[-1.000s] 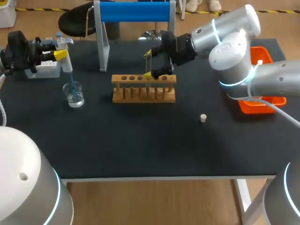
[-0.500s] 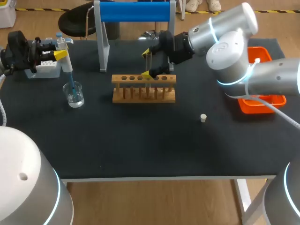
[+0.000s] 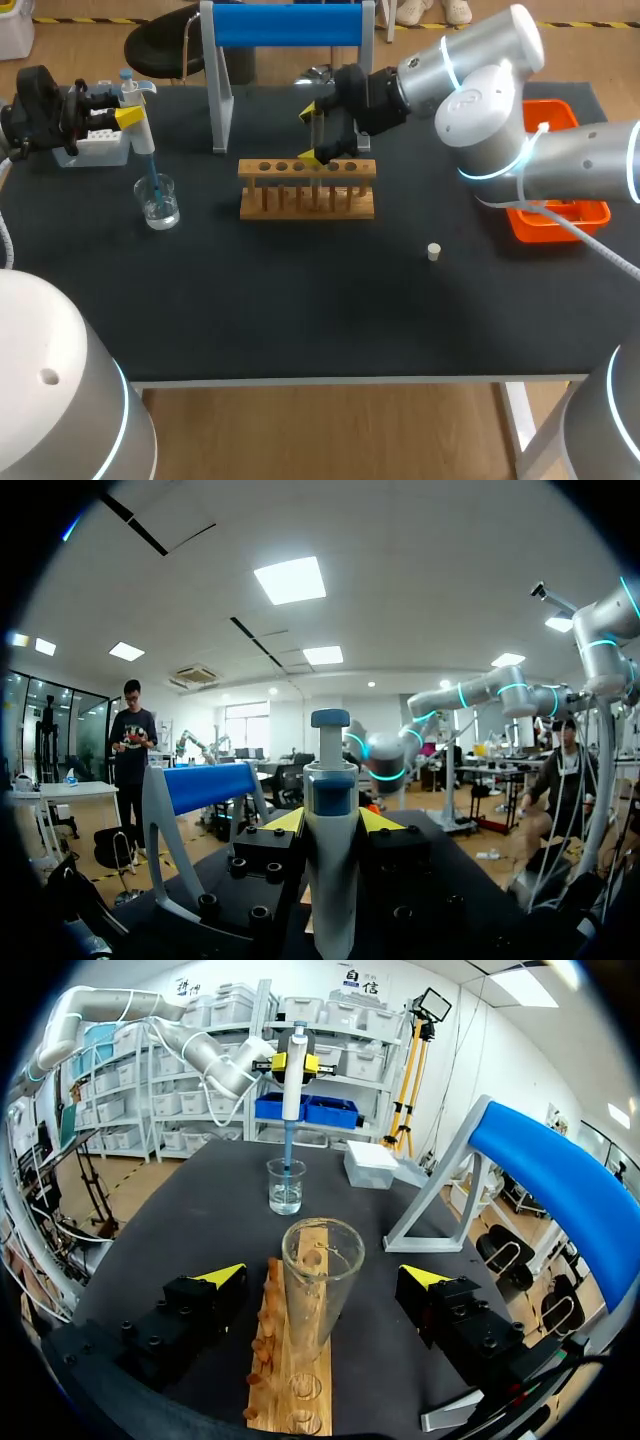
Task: Invert the test tube, pick up the pipette, mount the tip to pipette, aspirate from beaker and dispense into the tube, eject the tip, return the pipette, and cap with the stopper.
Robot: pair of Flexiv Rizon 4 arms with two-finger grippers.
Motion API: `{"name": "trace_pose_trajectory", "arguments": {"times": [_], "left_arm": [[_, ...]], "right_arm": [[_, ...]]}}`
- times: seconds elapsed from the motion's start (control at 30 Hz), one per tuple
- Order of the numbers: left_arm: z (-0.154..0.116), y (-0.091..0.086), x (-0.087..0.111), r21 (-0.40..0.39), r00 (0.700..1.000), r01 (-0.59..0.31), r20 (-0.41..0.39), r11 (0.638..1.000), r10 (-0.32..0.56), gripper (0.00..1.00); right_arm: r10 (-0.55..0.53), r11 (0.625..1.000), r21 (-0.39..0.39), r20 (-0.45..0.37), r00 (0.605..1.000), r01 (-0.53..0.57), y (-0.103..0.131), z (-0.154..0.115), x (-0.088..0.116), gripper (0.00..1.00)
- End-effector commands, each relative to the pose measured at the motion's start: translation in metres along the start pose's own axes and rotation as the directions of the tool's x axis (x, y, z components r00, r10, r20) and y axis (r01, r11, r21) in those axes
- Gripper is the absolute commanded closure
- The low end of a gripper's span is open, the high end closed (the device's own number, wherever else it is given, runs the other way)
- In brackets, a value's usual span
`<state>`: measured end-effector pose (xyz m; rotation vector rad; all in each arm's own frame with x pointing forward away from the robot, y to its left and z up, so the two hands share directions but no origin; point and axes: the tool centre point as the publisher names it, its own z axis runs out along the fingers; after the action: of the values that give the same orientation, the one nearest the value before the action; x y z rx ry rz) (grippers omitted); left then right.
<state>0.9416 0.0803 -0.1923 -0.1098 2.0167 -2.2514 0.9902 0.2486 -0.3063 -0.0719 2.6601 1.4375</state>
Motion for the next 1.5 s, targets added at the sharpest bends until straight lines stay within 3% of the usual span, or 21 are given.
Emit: {"name": "trace_pose_trajectory", "arguments": {"times": [0.03, 1.07, 1.5], "left_arm": [[-0.001, -0.001, -0.001, -0.001, 1.0, 0.001, -0.004, 1.0, -0.001, 1.0], [-0.001, -0.001, -0.001, -0.001, 1.0, 0.001, -0.004, 1.0, -0.001, 1.0], [0.005, -0.025, 0.005, -0.041, 1.0, -0.002, 0.007, 0.999, 0.002, 1.0]], "right_arm": [[0.0, 1.0, 0.001, -0.006, 1.0, 0.0, 0.0, 0.001, -0.002, 0.0], [0.001, 1.0, 0.004, -0.002, 1.0, -0.001, 0.0, 0.0, -0.001, 0.0], [0.001, 1.0, 0.004, -0.002, 1.0, -0.001, 0.0, 0.0, -0.001, 0.0]]}}
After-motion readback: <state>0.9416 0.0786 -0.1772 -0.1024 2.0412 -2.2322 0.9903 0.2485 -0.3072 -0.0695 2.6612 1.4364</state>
